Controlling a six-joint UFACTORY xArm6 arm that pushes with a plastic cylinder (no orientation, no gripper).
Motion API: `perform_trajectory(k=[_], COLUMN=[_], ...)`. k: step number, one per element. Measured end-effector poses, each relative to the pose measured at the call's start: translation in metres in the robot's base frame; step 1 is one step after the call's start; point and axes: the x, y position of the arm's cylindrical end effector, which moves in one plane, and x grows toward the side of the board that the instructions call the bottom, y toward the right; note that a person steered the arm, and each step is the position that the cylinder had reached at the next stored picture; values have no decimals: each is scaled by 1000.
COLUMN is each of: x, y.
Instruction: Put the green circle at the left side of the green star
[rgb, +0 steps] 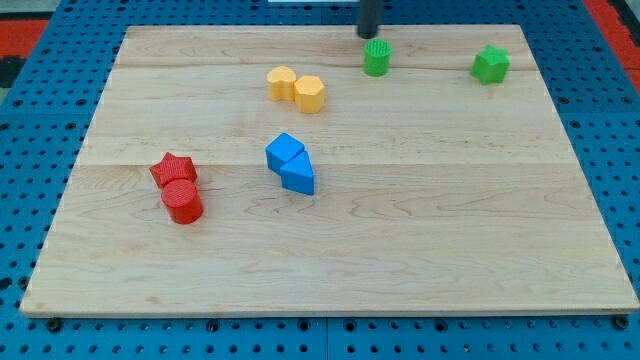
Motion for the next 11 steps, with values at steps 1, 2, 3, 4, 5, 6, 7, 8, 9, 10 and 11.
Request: perform_trajectory(k=[1,2,3,4,5,6,7,8,9,10,11], x=[3,31,62,68,68,60,33,23,42,44,44], y=[-53,-43,-9,39,84,61,59,71,118,141,142])
